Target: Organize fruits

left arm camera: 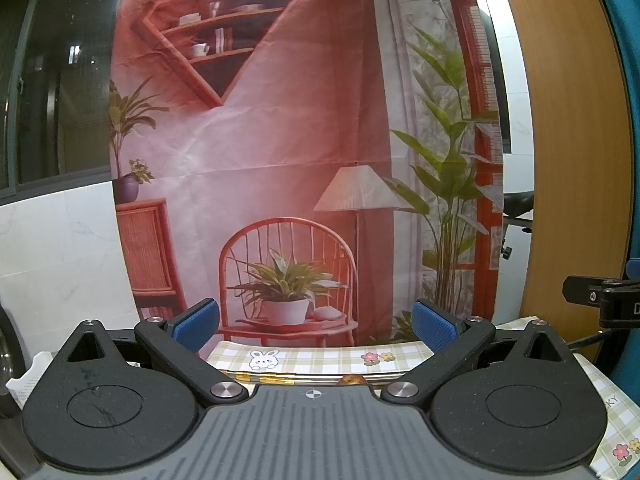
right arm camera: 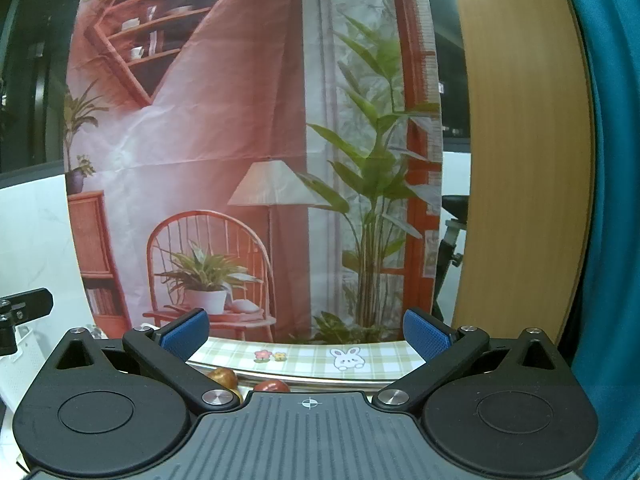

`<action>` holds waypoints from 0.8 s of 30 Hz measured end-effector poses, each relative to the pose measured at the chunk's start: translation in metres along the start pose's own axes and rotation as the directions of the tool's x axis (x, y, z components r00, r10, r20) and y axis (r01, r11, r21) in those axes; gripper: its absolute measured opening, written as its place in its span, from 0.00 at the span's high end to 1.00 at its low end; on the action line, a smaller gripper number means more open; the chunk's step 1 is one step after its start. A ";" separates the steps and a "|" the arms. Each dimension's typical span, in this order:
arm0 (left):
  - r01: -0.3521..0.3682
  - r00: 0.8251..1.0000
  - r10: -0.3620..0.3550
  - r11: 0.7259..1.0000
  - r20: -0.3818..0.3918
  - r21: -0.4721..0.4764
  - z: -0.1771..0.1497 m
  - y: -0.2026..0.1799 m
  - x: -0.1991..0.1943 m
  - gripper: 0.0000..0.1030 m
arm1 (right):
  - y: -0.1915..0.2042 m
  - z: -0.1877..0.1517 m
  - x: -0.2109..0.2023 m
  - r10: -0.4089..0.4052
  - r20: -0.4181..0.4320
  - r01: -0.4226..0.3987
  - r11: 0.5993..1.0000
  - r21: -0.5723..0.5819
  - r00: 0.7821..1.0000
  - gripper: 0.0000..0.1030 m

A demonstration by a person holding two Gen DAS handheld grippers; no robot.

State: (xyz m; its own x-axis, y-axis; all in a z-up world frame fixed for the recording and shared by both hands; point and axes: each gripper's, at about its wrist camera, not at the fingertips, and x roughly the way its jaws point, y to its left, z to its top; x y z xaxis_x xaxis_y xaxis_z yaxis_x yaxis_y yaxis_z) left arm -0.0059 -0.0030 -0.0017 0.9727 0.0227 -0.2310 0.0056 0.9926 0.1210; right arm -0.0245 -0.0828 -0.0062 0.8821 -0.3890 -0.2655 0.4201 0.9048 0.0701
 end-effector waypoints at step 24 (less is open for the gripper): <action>0.010 1.000 -0.010 1.000 0.001 0.001 -0.001 -0.001 -0.001 0.00 | -0.006 -0.004 0.001 -0.001 -0.004 0.001 1.000 0.008 1.000 0.00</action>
State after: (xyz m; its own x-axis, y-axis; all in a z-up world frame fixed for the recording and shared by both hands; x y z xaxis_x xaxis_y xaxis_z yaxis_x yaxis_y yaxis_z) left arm -0.0073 -0.0039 -0.0021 0.9729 0.0122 -0.2311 0.0158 0.9928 0.1191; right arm -0.0272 -0.0881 -0.0109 0.8808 -0.3893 -0.2696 0.4227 0.9030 0.0772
